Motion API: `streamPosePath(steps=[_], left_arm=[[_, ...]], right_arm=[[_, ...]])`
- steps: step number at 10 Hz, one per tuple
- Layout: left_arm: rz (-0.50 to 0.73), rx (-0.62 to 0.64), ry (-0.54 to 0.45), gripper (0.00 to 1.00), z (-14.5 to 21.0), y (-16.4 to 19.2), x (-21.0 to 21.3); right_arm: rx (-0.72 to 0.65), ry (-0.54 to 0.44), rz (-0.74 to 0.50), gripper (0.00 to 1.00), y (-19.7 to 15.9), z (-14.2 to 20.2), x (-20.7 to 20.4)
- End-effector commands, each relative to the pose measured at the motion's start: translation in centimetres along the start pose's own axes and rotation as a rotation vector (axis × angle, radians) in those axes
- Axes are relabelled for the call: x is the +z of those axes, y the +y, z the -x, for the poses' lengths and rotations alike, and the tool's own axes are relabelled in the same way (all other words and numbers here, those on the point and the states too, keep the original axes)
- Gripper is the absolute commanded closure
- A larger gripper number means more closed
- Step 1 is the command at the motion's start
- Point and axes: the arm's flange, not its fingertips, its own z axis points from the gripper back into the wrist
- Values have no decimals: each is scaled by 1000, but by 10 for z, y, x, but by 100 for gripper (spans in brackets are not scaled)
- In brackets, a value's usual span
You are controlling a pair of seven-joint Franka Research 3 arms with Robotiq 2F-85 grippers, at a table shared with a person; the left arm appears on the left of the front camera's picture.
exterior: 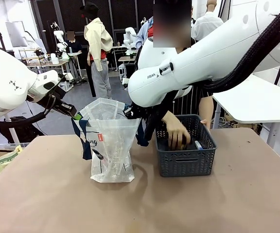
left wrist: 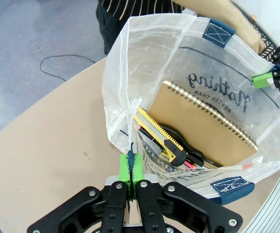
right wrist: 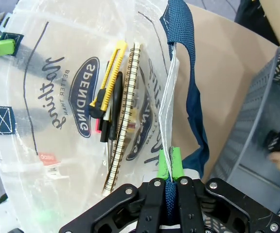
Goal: Transfer purchased items from the store into the shopping bag.
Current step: Move the Reusable shopping bag to the right side of the table.
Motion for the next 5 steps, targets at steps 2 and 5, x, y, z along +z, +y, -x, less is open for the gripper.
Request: streamPosePath(steps=[2, 5], left_arm=[[-5, -12, -1, 100, 0, 3, 1], [-5, -12, -1, 100, 0, 3, 1]], right_arm=[[-7, 1, -4, 100, -1, 1, 2], [-7, 1, -4, 100, -1, 1, 2]])
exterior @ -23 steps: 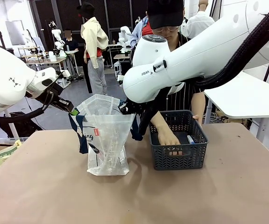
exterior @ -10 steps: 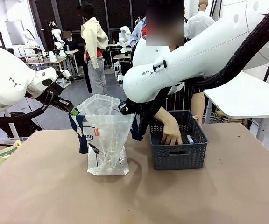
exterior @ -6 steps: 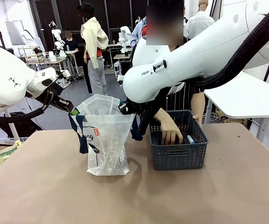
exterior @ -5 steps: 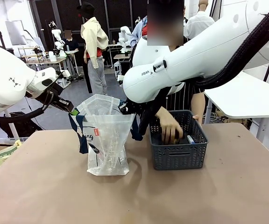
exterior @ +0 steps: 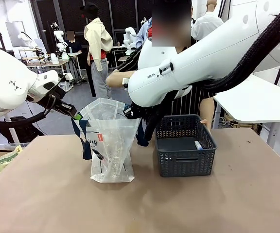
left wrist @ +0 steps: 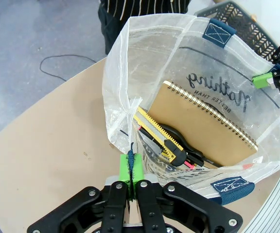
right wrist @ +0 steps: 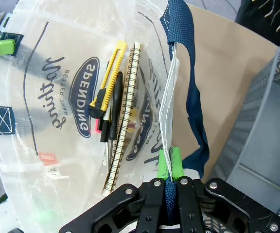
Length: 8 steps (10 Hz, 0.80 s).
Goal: Transfer purchased items from the store into the shopping bag.
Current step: Move the Reusable shopping bag to the right side of the table.
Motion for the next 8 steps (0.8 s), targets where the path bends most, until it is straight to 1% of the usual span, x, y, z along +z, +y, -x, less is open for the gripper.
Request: streamPosePath(steps=[1, 8], left_arm=[[-5, -12, -1, 100, 0, 3, 1], [-5, -12, -1, 100, 0, 3, 1]], right_arm=[[-7, 1, -4, 100, -1, 1, 2], [-7, 1, -4, 100, -1, 1, 2]])
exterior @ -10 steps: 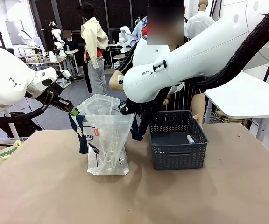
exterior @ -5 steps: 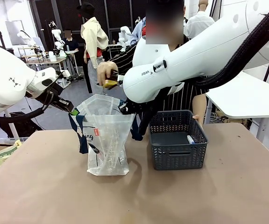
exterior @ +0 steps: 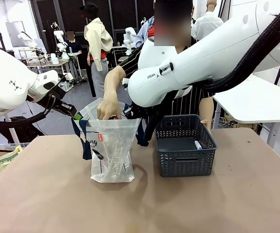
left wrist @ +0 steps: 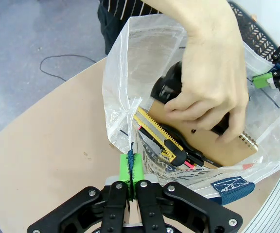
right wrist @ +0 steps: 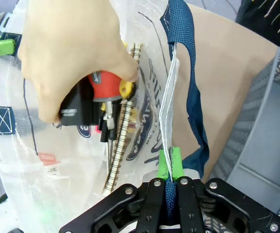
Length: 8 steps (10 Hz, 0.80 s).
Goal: Transfer purchased items from the store into the shopping bag.
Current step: Move the Reusable shopping bag to the right side of the table.
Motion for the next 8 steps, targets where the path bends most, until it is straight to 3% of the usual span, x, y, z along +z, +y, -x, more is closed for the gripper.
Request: streamPosePath(steps=[1, 8], left_arm=[[-5, -12, -1, 100, 0, 3, 1], [-5, -12, -1, 100, 0, 3, 1]], right_arm=[[-7, 1, -4, 100, -1, 1, 2], [-7, 1, -4, 100, -1, 1, 2]])
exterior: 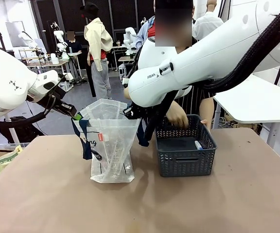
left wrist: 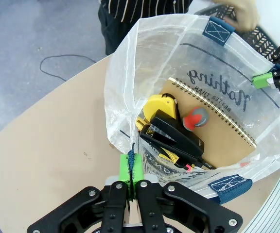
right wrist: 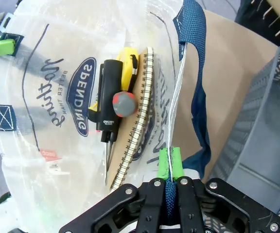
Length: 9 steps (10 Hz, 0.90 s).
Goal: Transfer purchased items from the store into the shopping bag.
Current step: Move the Reusable shopping bag to the right side of the table.
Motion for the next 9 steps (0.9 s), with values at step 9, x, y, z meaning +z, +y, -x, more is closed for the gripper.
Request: streamPosePath(steps=[9], left_arm=[[-5, -12, -1, 100, -1, 3, 1]], right_arm=[[-7, 1, -4, 100, -1, 1, 2]])
